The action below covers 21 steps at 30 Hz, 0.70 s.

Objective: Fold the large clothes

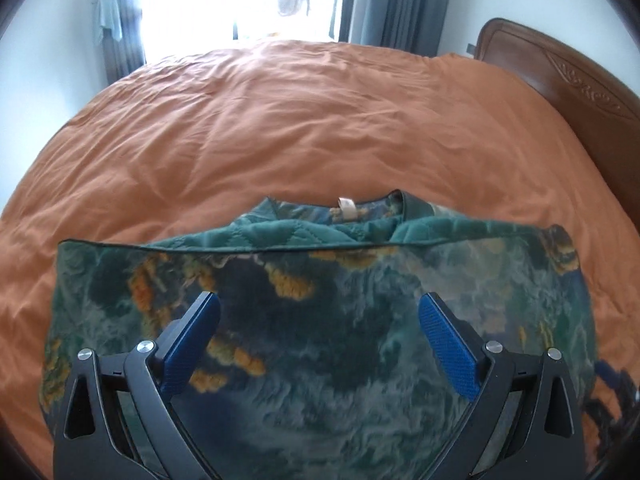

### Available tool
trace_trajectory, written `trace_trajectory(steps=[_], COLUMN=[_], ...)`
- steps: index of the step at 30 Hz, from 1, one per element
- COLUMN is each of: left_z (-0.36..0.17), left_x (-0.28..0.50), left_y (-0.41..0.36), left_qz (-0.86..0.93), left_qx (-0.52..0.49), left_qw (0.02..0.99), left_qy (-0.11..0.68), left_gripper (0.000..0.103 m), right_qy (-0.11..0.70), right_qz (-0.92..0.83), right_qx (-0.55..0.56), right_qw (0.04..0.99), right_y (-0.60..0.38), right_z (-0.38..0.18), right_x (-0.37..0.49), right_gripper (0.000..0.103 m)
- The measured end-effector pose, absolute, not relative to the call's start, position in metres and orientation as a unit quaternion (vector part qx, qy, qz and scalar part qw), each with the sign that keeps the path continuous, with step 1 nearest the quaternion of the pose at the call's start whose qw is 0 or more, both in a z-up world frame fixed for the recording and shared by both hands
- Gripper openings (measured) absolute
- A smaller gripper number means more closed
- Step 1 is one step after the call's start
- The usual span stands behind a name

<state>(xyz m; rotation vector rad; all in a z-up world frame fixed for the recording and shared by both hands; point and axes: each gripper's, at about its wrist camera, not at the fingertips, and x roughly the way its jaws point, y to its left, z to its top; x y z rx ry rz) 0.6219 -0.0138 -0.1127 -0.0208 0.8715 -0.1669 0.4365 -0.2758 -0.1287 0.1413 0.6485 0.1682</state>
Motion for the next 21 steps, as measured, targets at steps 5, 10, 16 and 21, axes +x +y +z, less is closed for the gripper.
trace_trajectory(steps=[5,10,16,21], left_z=[-0.144,-0.143,-0.144,-0.147], left_x=[0.632,0.593,0.547,0.518], left_y=[-0.03,-0.029,-0.039,-0.039], left_qz=[-0.056,-0.083,-0.114,-0.121], left_qx=[0.03,0.044,0.099,0.105], left_qw=[0.888,0.892,0.89,0.893], left_qy=[0.455,0.443,0.43,0.42], left_gripper=[0.099,0.099,0.099,0.099], right_qy=[0.307,0.308,0.302,0.303], right_qz=[0.097,0.104,0.104,0.101], right_qx=[0.07,0.089,0.095,0.1], right_qw=[0.944,0.942,0.943,0.942], right_y=[-0.273,-0.279,-0.281,-0.283], right_z=[-0.136,-0.142,-0.143,-0.143], right_x=[0.415,0.414,0.414,0.41], right_gripper=[0.073,0.073,0.073,0.073])
